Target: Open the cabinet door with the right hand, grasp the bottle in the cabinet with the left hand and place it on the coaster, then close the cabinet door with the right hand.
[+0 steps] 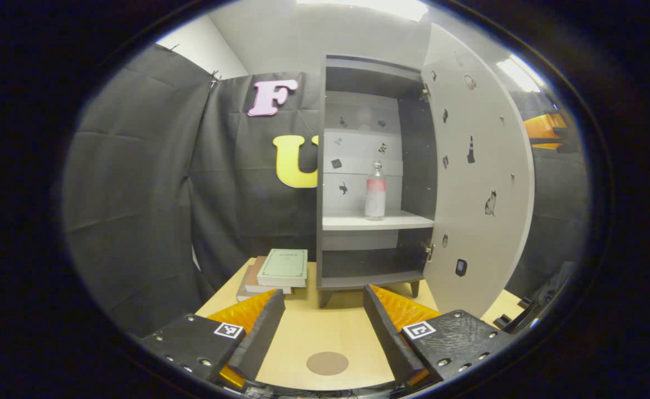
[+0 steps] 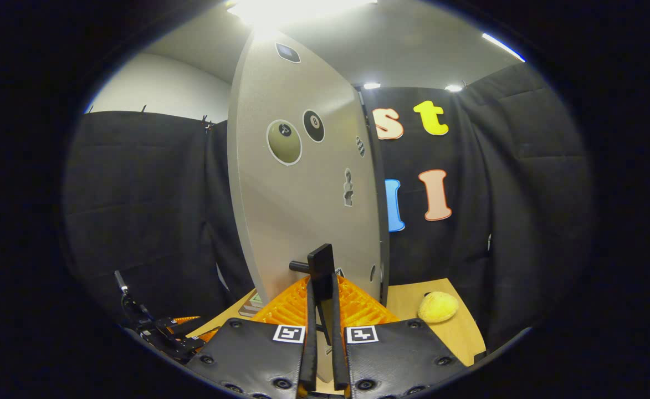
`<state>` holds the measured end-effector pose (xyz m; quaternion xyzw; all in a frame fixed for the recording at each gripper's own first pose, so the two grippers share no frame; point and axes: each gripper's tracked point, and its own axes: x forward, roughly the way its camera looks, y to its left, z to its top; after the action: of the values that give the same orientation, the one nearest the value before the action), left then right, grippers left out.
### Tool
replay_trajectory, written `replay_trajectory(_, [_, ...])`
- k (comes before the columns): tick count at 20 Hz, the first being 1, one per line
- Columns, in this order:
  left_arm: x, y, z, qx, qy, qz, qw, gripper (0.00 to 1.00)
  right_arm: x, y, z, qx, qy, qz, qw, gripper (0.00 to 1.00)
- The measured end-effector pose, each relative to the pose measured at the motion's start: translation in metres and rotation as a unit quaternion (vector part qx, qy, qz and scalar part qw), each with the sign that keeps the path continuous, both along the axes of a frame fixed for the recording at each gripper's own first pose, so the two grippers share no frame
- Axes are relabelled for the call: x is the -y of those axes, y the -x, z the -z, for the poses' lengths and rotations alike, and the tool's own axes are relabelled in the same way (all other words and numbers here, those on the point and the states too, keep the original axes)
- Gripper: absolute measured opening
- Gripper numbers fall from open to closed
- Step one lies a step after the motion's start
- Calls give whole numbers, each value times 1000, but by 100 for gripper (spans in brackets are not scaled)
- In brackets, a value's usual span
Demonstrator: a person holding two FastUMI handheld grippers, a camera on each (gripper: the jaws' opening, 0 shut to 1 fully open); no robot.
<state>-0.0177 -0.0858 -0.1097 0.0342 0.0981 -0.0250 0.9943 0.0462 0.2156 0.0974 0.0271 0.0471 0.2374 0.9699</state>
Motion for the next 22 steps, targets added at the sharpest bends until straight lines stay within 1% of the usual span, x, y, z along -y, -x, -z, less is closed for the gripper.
replay_trajectory(1, [6,-3,2,-2,1,9,1000,88,8,-5,1,6,6,19,1000,9])
replay_trajectory(2, [12,-7,4,-3,1,16,1000,87,18,-12,1,10,14,36,999,9])
replay_trajectory(3, [17,-10,3,-4,1,24,1000,88,26,-17,1,12,14,46,999,6])
replay_trajectory(6, [32,-16,3,-2,-1,41,999,87,47,-22,2,3,-7,71,997,6])
replay_trajectory(7, [34,-18,3,-2,0,45,999,88,55,-24,1,1,-16,81,997,2])
replay_trajectory(9, [37,-19,3,-4,1,49,999,88,73,-26,3,1,-21,102,995,2])
replay_trajectory(10, [37,-21,3,-5,3,49,999,88,78,-29,2,4,-20,106,994,6])
replay_trajectory(11, [35,-21,7,-9,4,49,999,87,79,-30,2,3,-24,102,994,0])
replay_trajectory(12, [34,-23,10,-13,6,48,999,90,75,-31,3,0,-32,96,995,5])
replay_trajectory(14, [30,-26,10,-21,12,46,999,88,75,-29,6,-1,-42,92,995,6])
replay_trajectory(15, [26,-28,9,-22,15,44,999,90,79,-29,7,-1,-40,96,995,2])
replay_trajectory(16, [22,-30,6,-20,17,43,999,90,79,-28,7,-2,-38,100,994,2])
replay_trajectory(17, [18,-34,2,-18,17,42,999,89,80,-24,8,-6,-41,99,994,6])
replay_trajectory(19, [10,-42,-4,-15,11,39,999,88,83,-13,16,-30,-67,100,992,6])
replay_trajectory(20, [7,-49,-4,-12,11,40,999,87,90,-2,20,-35,-71,110,991,1])
replay_trajectory(21, [9,-58,-3,-12,15,45,999,87,103,6,24,-35,-66,129,989,3])
replay_trajectory(22, [13,-69,0,-15,21,51,998,88,117,14,29,-37,-60,148,986,0])
